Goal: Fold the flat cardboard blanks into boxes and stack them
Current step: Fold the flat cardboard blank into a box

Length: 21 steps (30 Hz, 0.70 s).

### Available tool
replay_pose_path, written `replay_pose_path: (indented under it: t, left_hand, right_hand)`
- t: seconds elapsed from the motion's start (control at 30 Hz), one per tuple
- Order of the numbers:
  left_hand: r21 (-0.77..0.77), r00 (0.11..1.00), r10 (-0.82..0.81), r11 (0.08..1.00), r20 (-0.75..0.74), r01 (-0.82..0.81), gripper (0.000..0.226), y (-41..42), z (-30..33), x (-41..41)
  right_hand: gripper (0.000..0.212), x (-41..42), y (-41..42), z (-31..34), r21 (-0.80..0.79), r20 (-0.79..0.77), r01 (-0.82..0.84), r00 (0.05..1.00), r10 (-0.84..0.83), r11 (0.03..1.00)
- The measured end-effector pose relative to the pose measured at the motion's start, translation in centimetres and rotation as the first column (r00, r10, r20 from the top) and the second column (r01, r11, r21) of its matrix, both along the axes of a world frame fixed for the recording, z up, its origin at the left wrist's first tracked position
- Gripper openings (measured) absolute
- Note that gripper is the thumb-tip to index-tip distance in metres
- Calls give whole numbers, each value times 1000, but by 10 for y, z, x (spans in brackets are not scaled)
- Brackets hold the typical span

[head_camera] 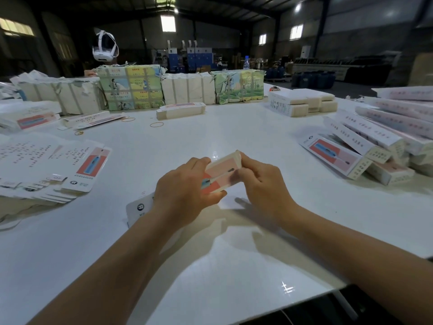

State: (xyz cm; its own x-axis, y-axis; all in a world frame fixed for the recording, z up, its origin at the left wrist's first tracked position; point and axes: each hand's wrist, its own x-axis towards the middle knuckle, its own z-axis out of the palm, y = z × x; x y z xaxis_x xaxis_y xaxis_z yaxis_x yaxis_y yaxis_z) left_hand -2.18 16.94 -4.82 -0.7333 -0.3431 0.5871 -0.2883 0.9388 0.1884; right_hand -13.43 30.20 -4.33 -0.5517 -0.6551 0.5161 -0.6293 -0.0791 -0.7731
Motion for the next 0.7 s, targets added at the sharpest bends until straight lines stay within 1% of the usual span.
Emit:
replay_pose_path:
  t: [0.07, 0.1, 0.17, 0.2, 0.27, 0.37, 0.43, 0.57, 0.6, 0.63, 0.7]
  left_hand:
    - [10, 1000, 11, 1000, -1, -11, 68, 2, 1, -1]
    - [13, 1000, 17, 1000, -6, -17, 66, 3, 1, -2]
    - [8, 999, 32, 999, -8, -32, 63, 4, 1, -2]
    - [5, 999, 37, 999, -4, -37, 63, 4, 0, -2]
    - [12, 999, 41, 999, -1, -41, 65, 2, 0, -1]
    - [47, 999, 47, 998, 0, -47, 68, -2, 1, 1]
    - [51, 999, 43, 998, 6, -43, 68, -4, 3, 2]
    - [27, 997, 45, 999, 67, -46, 65, -9, 4, 8]
    - [29, 996, 47, 998, 80, -49, 65, -9, 6, 9]
    - [28, 995, 47, 998, 88, -50, 65, -9, 7, 10]
    - [25, 991, 33, 999, 133, -37, 67, -8, 11, 10]
  right_hand:
    - [18, 3, -1, -1, 27, -93, 7, 996, -5, 1000]
    - [15, 4, -1, -1, 54, -152, 23, 988, -15, 998]
    - [26, 6, -3, -2, 107, -226, 49, 974, -24, 993]
    - [30, 7, -2, -1, 116, -227, 48, 974, -21, 992]
    - [28, 7, -1, 1, 109, -195, 26, 981, -4, 994]
    - [22, 7, 0, 5, 118, -90, -52, 994, 62, 992]
    - [25, 6, 0, 5, 111, -19, -103, 994, 106, 988]
    - [34, 3, -1, 2, 179, -32, -189, 980, 198, 965]
    - [39, 2, -1, 1, 186, -46, -185, 979, 197, 965]
    - [51, 0, -2, -1, 198, -86, -158, 980, 178, 967]
    - [82, -5, -3, -3, 253, -275, -74, 951, 145, 965]
